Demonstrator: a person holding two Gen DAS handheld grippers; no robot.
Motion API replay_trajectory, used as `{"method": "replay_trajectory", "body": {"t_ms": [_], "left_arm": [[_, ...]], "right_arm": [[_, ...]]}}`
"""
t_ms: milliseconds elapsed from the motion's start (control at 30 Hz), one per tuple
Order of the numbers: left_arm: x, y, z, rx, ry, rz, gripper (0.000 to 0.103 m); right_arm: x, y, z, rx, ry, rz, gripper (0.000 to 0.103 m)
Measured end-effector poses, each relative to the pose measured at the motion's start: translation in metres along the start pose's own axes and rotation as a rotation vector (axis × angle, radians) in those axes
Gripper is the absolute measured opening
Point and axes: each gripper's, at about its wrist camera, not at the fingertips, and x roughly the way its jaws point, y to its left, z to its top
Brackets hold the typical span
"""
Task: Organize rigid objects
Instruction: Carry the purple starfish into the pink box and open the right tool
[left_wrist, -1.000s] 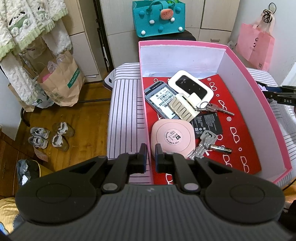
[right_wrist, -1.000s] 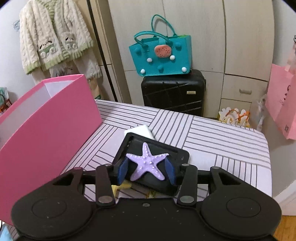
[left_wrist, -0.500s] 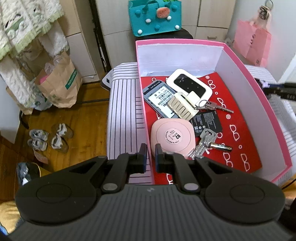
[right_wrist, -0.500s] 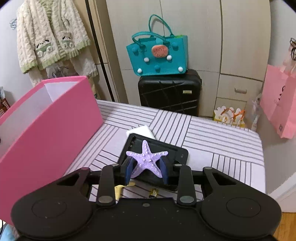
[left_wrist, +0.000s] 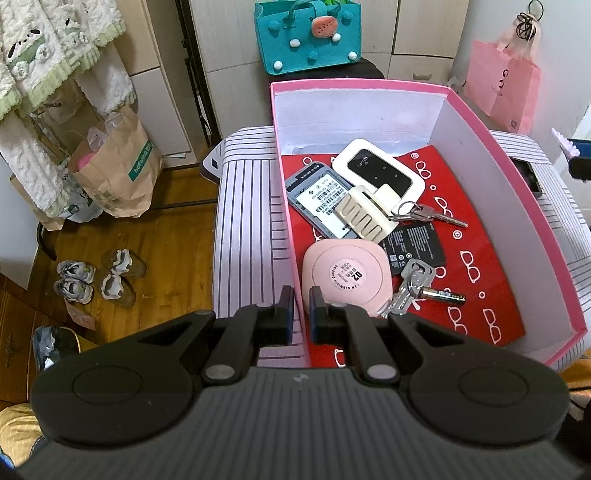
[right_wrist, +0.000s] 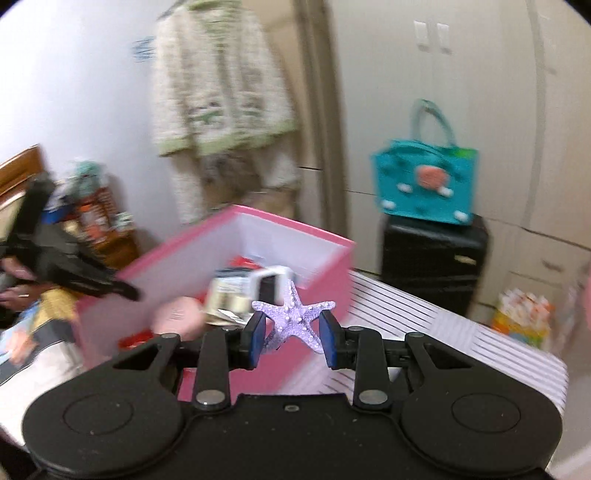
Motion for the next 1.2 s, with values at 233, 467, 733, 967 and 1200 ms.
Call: {"method": "replay_trajectory", "body": {"t_ms": [233, 467, 733, 967, 1200], "left_arm": [[-0.001, -0.001, -0.002, 0.005, -0.017, 0.008, 0.006], [-0.001, 0.002, -0.002, -0.005, -0.019, -0.008, 0.006], [-0.001, 0.005, -0.001, -0.030, -0.010, -0.027, 0.007], [-0.002, 0.005, -0.001, -0.036, -0.008, -0.029, 0.007], [-0.003, 0.006, -0.001, -0.043, -0.012, -0.032, 0.007]], "right_arm": [[0.040, 0.046, 0.023, -0.165, 0.095, 0.108, 0.036], [0.093, 0.069, 0.024, -0.364, 0.319, 0.104, 0.036], [0.118, 0.085, 0.013, -0.531, 0.468, 0.106, 0.035], [0.100, 0.069, 0.025, -0.397, 0.370, 0.116, 0.042], [0.022, 0.017, 0.024, -0.120, 0.143, 0.047, 0.044]]}}
